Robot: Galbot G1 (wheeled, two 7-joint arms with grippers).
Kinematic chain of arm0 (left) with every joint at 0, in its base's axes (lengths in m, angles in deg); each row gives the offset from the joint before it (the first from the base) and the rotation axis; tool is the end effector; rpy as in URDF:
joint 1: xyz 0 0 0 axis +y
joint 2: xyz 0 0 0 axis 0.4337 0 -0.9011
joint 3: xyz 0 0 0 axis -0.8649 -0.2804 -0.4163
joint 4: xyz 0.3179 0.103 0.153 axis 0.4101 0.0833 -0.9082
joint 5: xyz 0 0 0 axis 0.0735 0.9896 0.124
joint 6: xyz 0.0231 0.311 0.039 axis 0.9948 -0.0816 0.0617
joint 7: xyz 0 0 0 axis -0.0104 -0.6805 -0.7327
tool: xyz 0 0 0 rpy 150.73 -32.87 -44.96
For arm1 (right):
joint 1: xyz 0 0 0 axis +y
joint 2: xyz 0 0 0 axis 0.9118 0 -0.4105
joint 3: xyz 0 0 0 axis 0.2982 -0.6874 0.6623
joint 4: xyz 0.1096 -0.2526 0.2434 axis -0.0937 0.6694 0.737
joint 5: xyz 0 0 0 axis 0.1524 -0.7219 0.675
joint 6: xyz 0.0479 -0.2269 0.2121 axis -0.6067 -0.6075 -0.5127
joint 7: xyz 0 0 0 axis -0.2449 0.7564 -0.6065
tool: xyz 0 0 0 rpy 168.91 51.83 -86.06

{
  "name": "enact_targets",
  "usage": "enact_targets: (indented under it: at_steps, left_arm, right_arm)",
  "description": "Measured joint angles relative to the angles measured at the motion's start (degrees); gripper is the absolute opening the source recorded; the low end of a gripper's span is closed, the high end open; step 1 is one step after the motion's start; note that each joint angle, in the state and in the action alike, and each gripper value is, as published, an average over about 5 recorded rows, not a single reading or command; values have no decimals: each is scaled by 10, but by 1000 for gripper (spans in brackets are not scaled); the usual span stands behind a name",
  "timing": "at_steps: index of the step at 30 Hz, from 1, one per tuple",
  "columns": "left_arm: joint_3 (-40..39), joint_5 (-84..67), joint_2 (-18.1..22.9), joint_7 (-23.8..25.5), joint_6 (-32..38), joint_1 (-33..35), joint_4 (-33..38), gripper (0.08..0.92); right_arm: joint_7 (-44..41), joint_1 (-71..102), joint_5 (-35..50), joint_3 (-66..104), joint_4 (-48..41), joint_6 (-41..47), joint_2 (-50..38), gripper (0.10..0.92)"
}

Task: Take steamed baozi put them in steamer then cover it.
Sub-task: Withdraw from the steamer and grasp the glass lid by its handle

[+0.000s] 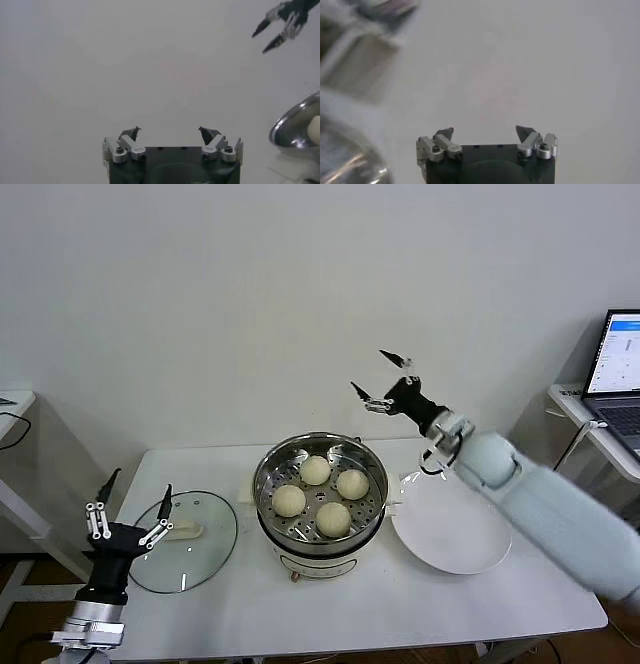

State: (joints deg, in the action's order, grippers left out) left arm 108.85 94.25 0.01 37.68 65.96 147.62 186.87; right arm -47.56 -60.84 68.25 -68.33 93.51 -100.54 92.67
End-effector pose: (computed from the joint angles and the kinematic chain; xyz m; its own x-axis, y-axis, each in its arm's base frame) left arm 0.1272 0.1216 -0.2957 -0.9613 0.0827 -0.2626 -0.1283 0.7094 0.6931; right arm 0.4384 -0.1134 -0.2222 -0.8000 -0.5496 -0.2409 -0.3881 0.7801 -0.4908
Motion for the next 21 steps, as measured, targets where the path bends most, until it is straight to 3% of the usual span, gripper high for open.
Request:
enact_targets:
  at_steps: [11,21]
  left_arm:
    - [-20,169,-18,-27,6,-25,-93,823]
    - [-43,299,-31,-46,-23,-44,-182,823]
  right_arm:
    - [36,280,-52,270,9,-78,119,823]
    - [51,389,-77,378,23,-106,186,823]
